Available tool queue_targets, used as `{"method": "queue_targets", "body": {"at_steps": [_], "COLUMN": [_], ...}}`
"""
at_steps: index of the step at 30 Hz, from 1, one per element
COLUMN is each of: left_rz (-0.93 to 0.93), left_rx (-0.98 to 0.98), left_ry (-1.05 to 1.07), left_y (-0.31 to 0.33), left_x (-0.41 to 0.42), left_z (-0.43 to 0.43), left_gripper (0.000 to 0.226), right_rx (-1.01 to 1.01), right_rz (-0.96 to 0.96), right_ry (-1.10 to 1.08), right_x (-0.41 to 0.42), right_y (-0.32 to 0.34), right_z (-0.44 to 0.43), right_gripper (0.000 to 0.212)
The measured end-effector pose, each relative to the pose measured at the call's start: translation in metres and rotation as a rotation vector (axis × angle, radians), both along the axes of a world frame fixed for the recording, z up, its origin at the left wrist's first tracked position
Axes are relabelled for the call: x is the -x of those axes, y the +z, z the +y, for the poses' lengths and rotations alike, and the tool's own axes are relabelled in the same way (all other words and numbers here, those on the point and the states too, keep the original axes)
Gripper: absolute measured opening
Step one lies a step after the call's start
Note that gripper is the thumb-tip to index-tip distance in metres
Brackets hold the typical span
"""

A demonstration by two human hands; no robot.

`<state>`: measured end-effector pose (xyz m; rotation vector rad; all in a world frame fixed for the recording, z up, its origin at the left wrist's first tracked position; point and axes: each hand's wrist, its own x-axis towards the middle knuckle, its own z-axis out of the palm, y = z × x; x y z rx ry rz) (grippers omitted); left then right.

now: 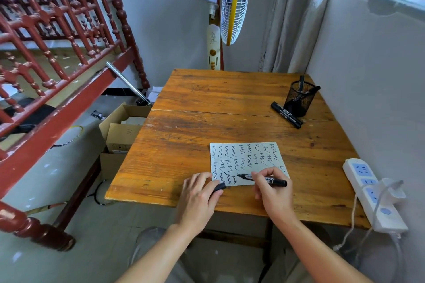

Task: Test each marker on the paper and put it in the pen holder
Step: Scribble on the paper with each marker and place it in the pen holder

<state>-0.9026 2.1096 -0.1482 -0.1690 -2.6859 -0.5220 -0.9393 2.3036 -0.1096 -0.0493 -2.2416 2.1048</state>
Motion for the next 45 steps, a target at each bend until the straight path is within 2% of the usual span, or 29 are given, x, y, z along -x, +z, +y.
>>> {"method": "queue_targets", "body": {"at_steps": [3,7,16,22,29,31,36,38,40,44,45], "left_rz": [0.037,0.091,0.083,0.071,0.057,0.055,0.102,0.049,-0.067,-0.488,-0.545], "left_rx": [-0.084,-0.197,-0.381,-0.376,-0.296,-0.294,-0.103,-0.175,-0.372,-0.699,-0.726], "left_ry": [-0.009,-0.021,-0.156,-0.197,-0.288,-0.312,-0.311,-0.310,-0.300,-0.333,-0.349], "left_y": [0.000,0.007,0.021,0.028,0.043,0.047,0.048,0.052,0.061,0.072,0.075], "left_x": [0.000,-0.005,-0.030,-0.039,-0.046,-0.049,-0.047,-0.048,-0.049,-0.043,-0.042], "left_z": [0.000,0.005,0.024,0.030,0.042,0.044,0.048,0.052,0.055,0.050,0.049], "left_gripper": [0.029,0.033,0.031,0.028,0.020,0.021,0.021,0.022,0.022,0.020,0.019], "right_rx": [0.054,0.139,0.206,0.207,0.159,0.179,0.333,0.362,0.390,0.399,0.391], "right_rz": [-0.060,-0.162,-0.134,-0.125,-0.114,-0.157,-0.318,-0.308,-0.279,-0.257,-0.251], "right_ry": [-0.022,-0.039,0.021,0.016,0.120,0.081,-0.006,-0.013,-0.003,0.050,0.059], "right_x": [0.003,-0.006,-0.030,-0.035,-0.045,-0.047,-0.052,-0.052,-0.052,-0.052,-0.052], "right_y": [0.008,0.023,0.039,0.045,0.046,0.044,0.035,0.036,0.039,0.040,0.040], "right_z": [0.011,0.018,0.015,0.019,0.016,0.015,0.011,0.011,0.013,0.017,0.018], "right_gripper": [0.019,0.029,0.034,0.033,0.033,0.031,0.022,0.023,0.026,0.030,0.031]}}
